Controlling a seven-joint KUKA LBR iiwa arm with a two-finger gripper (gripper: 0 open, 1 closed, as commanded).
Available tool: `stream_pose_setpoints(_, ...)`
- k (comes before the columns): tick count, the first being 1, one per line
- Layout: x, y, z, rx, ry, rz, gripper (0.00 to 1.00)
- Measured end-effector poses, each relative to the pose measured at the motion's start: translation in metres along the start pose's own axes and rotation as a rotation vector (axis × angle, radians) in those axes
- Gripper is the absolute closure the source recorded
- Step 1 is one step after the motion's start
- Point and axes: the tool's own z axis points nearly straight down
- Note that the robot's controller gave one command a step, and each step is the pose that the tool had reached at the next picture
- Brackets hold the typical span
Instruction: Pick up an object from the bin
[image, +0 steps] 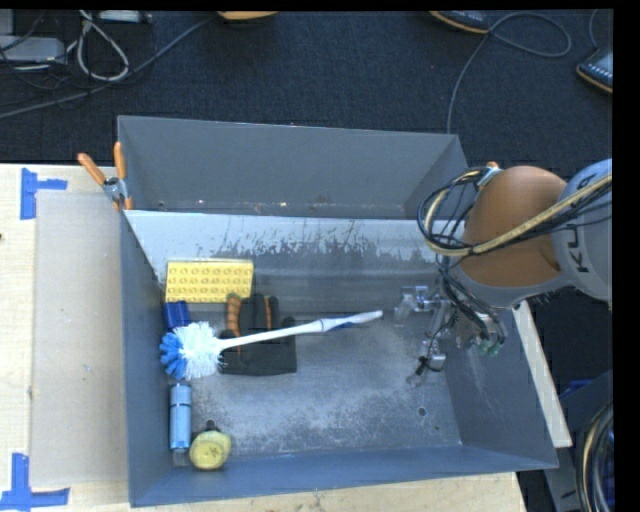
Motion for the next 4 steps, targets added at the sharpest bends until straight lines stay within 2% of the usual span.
stream_pose_setpoints(1, -0.002, 0.0, -0.004, 0.001, -0.007, -0.003, 0.0)
stream_pose_setpoints(2, -0.058, 0.042, 0.069, 0.0, -0.01, -0.089, 0.0)
stream_pose_setpoints(3, -0.057, 0.044, 0.03, 0.004, -0.018, -0.088, 0.0)
stream_pose_setpoints(4, -0.048, 0.132, 0.037, -0.001, -0.003, -0.23, 0.0)
